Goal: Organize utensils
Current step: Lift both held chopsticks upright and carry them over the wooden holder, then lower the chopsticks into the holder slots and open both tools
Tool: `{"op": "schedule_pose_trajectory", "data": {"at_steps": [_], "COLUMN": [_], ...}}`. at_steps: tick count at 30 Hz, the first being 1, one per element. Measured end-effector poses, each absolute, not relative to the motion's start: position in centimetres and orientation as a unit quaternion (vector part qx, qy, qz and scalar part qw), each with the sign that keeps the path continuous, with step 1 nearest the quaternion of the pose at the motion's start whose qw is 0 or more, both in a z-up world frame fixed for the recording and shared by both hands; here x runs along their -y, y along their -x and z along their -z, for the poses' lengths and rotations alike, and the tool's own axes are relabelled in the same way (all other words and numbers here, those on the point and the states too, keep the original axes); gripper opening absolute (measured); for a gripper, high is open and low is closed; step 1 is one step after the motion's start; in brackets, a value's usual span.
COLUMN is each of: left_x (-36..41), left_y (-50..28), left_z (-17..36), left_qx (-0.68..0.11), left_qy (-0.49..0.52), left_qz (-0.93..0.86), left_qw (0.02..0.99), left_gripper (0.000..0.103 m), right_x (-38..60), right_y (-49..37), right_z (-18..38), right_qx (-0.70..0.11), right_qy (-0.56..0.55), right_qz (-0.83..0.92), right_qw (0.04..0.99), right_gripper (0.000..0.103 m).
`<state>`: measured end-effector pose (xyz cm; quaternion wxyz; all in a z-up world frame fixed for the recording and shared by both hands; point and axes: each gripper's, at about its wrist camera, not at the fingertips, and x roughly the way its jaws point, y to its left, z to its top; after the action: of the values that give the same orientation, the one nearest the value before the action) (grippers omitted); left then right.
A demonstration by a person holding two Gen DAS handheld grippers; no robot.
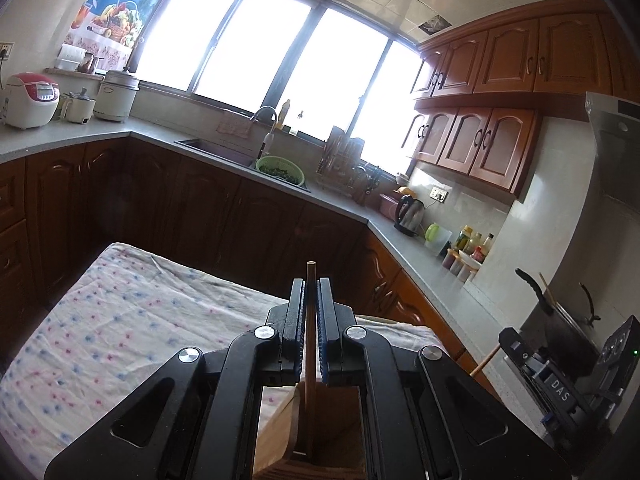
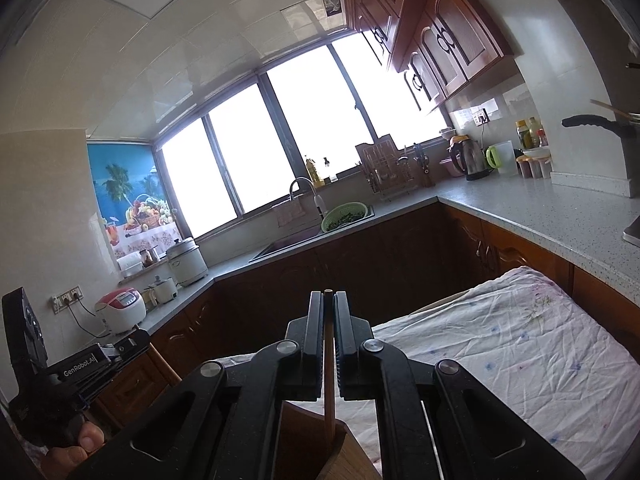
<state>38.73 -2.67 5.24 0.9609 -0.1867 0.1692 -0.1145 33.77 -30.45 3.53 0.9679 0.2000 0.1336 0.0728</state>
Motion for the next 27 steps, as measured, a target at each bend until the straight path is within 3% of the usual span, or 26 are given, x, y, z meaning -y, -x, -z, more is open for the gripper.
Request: {"op": "schedule_pose_trajectory", "data": {"at_steps": [10, 15, 17, 18, 19, 20, 21, 23, 25, 27], "left_x": [2.7, 2.3, 2.3, 2.3, 2.3, 2.2, 2.2, 2.2, 1.9, 1.4], "left_y": [-38.8, -38.9, -38.8, -38.6, -38.4, -38.1, -37.8, -37.3, -36.6, -35.3], "left_z": [-4.9, -4.8, -4.8, -4.9, -5.0, -5.2, -5.3, -5.6, -5.9, -6.2], "left_qx": [-0.177, -0.188, -0.191, -0.191, -0.189, -0.184, -0.181, -0.182, -0.186, -0.177], "left_qy": [0.172, 0.179, 0.179, 0.179, 0.179, 0.18, 0.178, 0.177, 0.181, 0.184], "left_qz": [0.113, 0.112, 0.115, 0.113, 0.112, 0.11, 0.107, 0.111, 0.114, 0.113], "left_qw": [0.962, 0.959, 0.958, 0.958, 0.959, 0.96, 0.961, 0.961, 0.959, 0.96], "left_gripper": [0.005, 0.005, 0.012, 0.026, 0.043, 0.049, 0.054, 0.055, 0.074, 0.085], "right_x": [30.7, 30.6, 30.6, 30.6, 30.6, 30.6, 30.6, 30.7, 31.1, 31.5], "right_y": [-34.2, -34.6, -34.6, -34.6, -34.6, -34.4, -34.2, -33.8, -33.4, -32.7], "right_z": [-3.2, -3.1, -3.0, -3.0, -3.0, -3.0, -3.0, -3.2, -3.3, -3.6], "right_qx": [-0.155, -0.175, -0.182, -0.185, -0.188, -0.188, -0.187, -0.186, -0.19, -0.187], "right_qy": [-0.2, -0.202, -0.203, -0.204, -0.205, -0.206, -0.206, -0.206, -0.216, -0.226], "right_qz": [-0.071, -0.072, -0.075, -0.076, -0.075, -0.076, -0.076, -0.077, -0.084, -0.089], "right_qw": [0.965, 0.961, 0.959, 0.958, 0.958, 0.957, 0.958, 0.958, 0.954, 0.952], "right_gripper": [0.005, 0.01, 0.014, 0.018, 0.032, 0.046, 0.051, 0.051, 0.062, 0.08]}}
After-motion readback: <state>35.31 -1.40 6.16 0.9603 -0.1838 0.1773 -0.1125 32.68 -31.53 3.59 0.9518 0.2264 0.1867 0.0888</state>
